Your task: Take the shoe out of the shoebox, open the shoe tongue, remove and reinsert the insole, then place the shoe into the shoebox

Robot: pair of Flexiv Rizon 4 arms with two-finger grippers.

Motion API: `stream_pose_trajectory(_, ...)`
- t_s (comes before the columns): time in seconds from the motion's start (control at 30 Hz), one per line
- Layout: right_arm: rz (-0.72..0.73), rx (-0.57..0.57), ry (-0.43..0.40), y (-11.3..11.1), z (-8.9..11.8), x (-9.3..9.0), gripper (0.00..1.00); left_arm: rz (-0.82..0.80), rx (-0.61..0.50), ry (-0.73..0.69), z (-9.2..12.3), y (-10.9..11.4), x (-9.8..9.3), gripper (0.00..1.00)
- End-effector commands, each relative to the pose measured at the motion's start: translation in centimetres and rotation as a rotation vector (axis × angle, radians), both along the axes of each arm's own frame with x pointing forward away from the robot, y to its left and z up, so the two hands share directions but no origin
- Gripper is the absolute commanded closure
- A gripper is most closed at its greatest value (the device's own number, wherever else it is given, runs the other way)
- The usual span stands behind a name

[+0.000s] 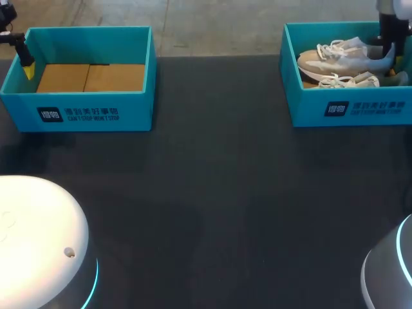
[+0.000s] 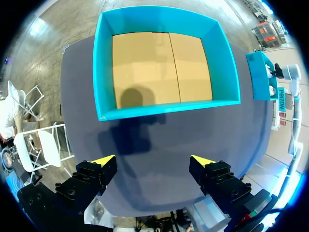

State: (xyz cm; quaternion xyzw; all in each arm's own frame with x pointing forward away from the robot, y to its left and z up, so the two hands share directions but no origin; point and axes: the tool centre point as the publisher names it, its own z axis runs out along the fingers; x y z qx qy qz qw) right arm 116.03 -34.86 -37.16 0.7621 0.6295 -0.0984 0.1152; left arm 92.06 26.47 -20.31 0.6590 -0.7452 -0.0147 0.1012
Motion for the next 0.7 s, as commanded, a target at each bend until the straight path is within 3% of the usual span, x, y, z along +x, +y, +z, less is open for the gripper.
stream_pose_trajectory(0.03, -0.003, 0.003, 0.007, 0.1, -0.2, 0.7, 1.0, 0.0, 0.002, -0.002, 0.1, 0.0, -0.2, 0.0)
stream_pose_trajectory(0.27, -0.005, 0.005, -0.002, 0.3, 0.7, 0.4, 1.0, 0.0, 0.002, -0.002, 0.1, 0.0, -0.2, 0.0)
stream_pose_trajectory(0.3, -0.006, 0.004, -0.002, 0.3, 0.7, 0.4, 0.96, 0.0, 0.002, -0.002, 0.1, 0.0, -0.2, 0.0)
stream_pose_trajectory(0.33, -0.007, 0.003, -0.002, 0.3, 0.7, 0.4, 0.82, 0.0, 0.002, -0.002, 0.1, 0.0, -0.2, 0.0)
stream_pose_trajectory(0.4, -0.007, 0.003, -0.001, 0.3, 0.7, 0.4, 0.64, 0.0, 0.002, -0.002, 0.1, 0.0, -0.2, 0.0)
stream_pose_trajectory(0.6, -0.009, 0.006, -0.001, 0.5, 1.0, 0.4, 0.51, 0.0, 0.002, -0.002, 0.1, 0.0, -0.2, 0.0)
stream_pose_trajectory(0.7, -0.009, 0.007, -0.005, 0.7, 1.3, 0.3, 0.36, 0.0, 0.002, -0.002, 0.1, 0.0, -0.2, 0.0)
